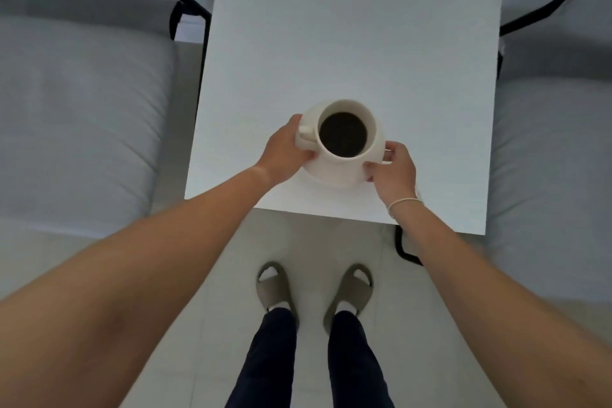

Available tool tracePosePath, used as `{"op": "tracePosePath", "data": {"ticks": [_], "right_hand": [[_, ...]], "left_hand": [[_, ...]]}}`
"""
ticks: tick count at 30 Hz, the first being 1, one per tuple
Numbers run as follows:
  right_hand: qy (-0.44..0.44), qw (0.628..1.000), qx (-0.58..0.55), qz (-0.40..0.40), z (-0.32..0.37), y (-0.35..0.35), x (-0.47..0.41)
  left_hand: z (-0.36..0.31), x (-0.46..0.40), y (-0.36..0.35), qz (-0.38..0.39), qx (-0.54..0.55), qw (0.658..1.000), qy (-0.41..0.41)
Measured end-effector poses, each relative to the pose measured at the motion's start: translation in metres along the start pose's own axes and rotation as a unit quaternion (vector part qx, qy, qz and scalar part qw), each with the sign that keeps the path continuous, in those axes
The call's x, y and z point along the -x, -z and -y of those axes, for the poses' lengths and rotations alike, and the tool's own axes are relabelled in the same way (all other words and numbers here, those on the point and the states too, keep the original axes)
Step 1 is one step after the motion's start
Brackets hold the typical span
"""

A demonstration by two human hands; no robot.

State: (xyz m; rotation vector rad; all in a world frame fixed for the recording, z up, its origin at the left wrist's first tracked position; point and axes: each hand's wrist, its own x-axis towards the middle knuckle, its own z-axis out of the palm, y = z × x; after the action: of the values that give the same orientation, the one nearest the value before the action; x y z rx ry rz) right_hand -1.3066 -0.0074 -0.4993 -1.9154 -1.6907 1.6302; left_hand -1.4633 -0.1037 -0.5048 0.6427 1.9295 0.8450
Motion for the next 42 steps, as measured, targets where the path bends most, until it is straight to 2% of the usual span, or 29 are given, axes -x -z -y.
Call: {"op": "tracePosePath", "data": {"ticks": [19,42], "right_hand": [[0.019,0.999,0.031,-0.034,-0.023,-0.01,-0.03],[0.064,0.993,0.093,-0.038,-0.029,-0.002,-0.028]], "left_hand": [[0.023,-0.033,-0.02,-0.018,-0.067,0.998,-0.002],[0.018,-0.026,-0.031,-0.036,-0.065,0.997,-0.017]]}}
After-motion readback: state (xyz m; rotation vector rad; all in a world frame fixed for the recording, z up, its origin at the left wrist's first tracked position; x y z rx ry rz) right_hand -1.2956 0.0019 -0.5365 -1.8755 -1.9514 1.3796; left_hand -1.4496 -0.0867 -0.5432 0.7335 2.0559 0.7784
